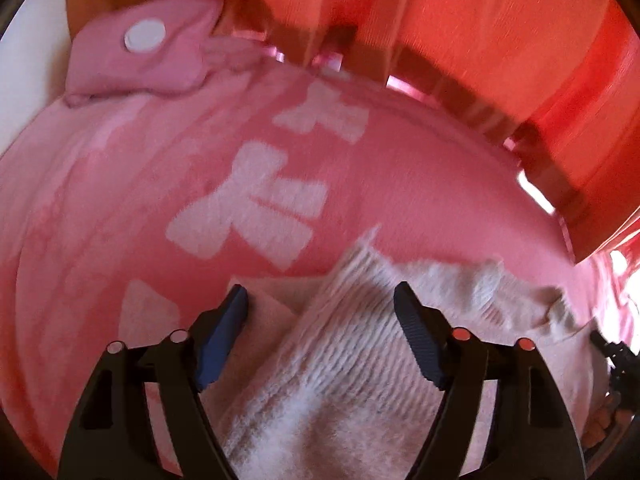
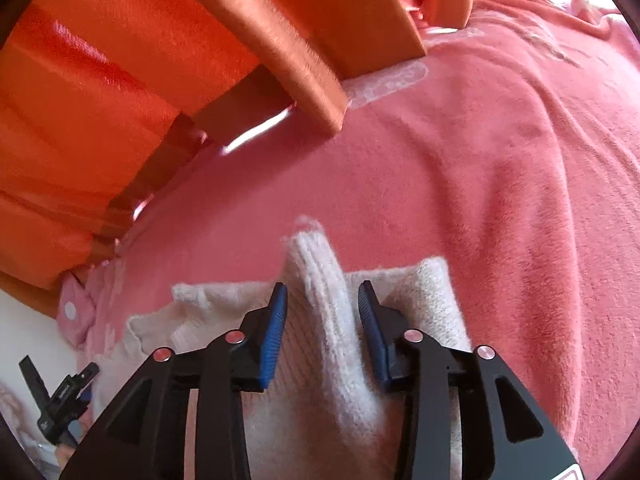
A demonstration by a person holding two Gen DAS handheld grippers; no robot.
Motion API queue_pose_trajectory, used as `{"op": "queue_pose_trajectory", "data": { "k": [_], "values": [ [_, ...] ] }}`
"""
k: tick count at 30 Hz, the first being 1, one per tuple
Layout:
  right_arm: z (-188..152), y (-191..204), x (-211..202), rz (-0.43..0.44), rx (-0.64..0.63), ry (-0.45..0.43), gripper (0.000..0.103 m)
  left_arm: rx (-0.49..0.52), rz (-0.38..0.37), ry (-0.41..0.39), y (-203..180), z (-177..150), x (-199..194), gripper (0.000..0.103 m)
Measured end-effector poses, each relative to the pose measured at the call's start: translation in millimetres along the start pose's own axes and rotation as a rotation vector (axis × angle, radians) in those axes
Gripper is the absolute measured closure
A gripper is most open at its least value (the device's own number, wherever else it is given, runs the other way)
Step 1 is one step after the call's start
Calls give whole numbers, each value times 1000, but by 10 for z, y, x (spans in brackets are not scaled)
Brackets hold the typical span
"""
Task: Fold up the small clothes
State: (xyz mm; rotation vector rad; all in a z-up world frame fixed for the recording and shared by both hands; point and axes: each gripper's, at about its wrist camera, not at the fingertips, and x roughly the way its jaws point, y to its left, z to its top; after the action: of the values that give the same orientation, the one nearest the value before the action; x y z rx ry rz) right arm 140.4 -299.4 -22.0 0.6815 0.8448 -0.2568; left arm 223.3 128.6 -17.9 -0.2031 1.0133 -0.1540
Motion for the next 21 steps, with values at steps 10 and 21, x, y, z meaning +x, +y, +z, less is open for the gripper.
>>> {"op": "queue_pose_trajectory", "data": {
  "k": [10,21],
  "values": [
    [34,182,-613,118,-49,-280,95,-54,-178,-217,-52,132,-521,94],
    [75,-83,-203,-86,37,-106,81,-64,-19,-87,20,129,68,80]
  ]
}}
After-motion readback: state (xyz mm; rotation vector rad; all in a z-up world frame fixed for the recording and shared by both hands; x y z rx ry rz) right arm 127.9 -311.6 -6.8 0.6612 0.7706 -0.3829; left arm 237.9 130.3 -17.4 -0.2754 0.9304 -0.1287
